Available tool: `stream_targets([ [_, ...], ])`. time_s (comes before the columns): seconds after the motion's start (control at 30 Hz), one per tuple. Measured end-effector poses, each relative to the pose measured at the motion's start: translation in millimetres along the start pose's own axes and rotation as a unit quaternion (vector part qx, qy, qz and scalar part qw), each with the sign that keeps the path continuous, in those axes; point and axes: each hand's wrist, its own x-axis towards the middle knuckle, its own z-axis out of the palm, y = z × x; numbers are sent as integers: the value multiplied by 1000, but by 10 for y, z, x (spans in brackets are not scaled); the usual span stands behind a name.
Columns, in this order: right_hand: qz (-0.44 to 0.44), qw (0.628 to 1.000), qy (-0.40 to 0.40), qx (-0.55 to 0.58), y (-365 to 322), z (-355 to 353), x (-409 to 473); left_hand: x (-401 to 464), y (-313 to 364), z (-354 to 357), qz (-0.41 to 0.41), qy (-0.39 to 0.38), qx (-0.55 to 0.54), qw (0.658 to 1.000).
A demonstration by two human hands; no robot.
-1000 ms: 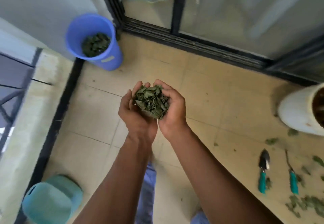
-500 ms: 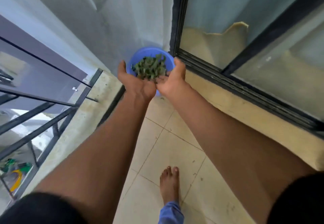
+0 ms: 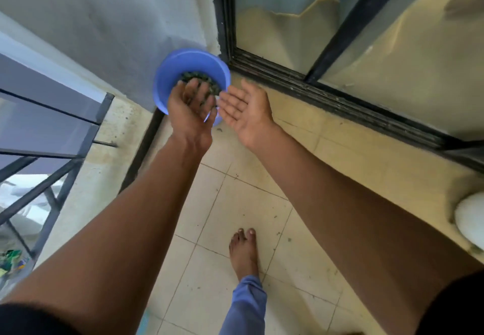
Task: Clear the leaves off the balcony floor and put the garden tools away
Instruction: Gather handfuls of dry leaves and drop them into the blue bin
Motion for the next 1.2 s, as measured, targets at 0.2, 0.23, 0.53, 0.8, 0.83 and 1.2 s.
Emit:
stream_targets([
  [0.2,11,990,129,-48,241,-1344,-538,-485,-1299,-184,-148,19,141,979],
  [0.23,8,987,151,-50,282,-1603,-648,-623,-1522,-191,-172,24,171,970],
  [0.53,-29,954,297,-38,454,-3957,-1932,-2026,-3412,-18,-272,-21,431,860],
  [0.8,-45,924,374,-66,605,-5891,-3176,-3221,-4903,377,-235,-175,656,695],
  [0.83,-40,920,382,-72,629,-6108,-3305,-3345,-5075,417,-221,-206,681,667],
  [1.2,39,836,485,-252,976,-7744,-4155,-4053,-6361,850,-150,-331,791,492],
])
